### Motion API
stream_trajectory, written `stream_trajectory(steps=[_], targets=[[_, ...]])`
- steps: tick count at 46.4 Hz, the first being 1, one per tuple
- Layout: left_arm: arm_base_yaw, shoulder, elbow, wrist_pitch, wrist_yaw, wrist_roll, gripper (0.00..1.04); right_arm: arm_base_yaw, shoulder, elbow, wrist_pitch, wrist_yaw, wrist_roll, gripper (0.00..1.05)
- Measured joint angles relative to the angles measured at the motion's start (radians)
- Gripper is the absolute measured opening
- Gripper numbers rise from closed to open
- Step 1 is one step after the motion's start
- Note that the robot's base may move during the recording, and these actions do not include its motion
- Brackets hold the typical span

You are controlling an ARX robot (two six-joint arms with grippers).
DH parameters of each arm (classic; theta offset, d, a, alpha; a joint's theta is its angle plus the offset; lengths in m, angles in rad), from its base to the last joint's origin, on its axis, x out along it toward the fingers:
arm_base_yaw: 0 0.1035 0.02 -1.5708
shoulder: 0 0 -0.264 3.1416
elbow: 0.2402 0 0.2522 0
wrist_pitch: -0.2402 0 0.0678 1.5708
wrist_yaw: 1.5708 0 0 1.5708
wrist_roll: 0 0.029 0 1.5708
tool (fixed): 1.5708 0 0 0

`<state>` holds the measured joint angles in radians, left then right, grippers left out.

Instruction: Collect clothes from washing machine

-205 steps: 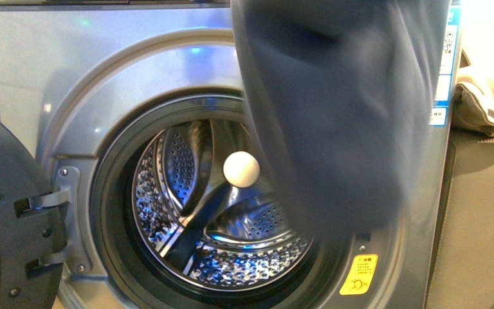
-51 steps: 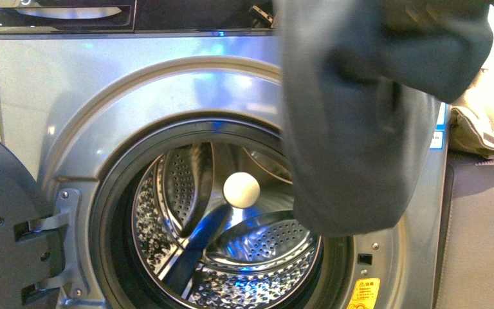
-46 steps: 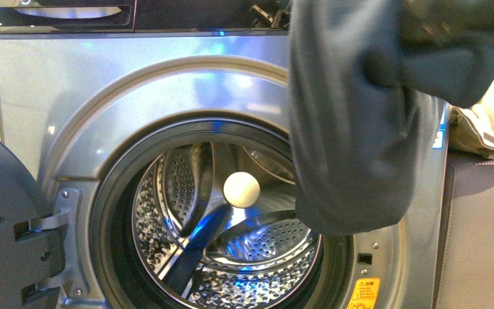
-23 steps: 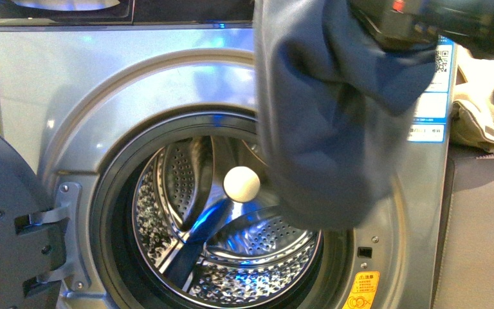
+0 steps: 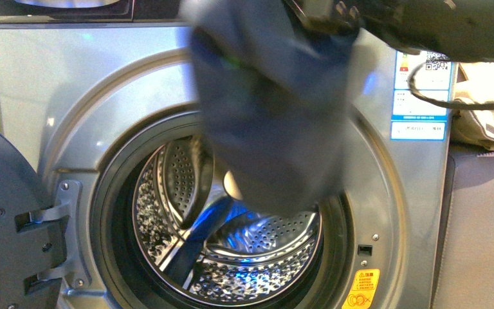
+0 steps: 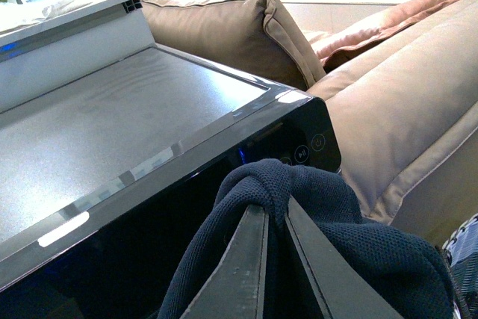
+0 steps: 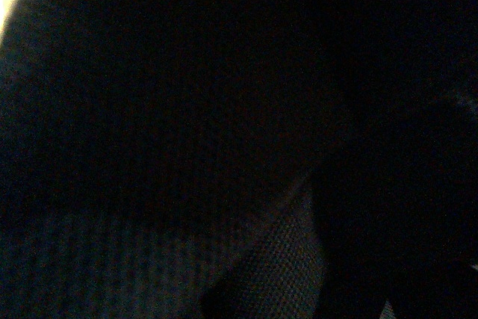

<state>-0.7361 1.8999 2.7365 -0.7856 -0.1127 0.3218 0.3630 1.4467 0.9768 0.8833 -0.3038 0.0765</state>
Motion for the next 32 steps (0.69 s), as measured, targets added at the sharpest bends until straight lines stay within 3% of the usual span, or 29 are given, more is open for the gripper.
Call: stream_trajectory(steps=[9,17,22,30,32], targets=[[0.000,0.000,0.007,0.000,0.000,0.000,0.06,-0.017,-0.008,-0.019,0.032,0.034,0.020,0.38],[0.000,0.001,0.007,0.000,0.000,0.000,0.06,-0.043,-0.037,-0.057,0.060,0.030,0.048,0.15],[0.000,0.001,0.007,0.000,0.002,0.000,0.06,-0.055,-0.072,-0.090,0.073,0.019,0.074,0.09],[0.000,0.001,0.010,0.000,0.009,-0.002,0.06,-0.063,-0.128,-0.137,0.084,-0.002,0.104,0.08],[0.000,0.001,0.011,0.000,0.011,0.000,0.11,-0.068,-0.147,-0.150,0.085,-0.006,0.111,0.08]])
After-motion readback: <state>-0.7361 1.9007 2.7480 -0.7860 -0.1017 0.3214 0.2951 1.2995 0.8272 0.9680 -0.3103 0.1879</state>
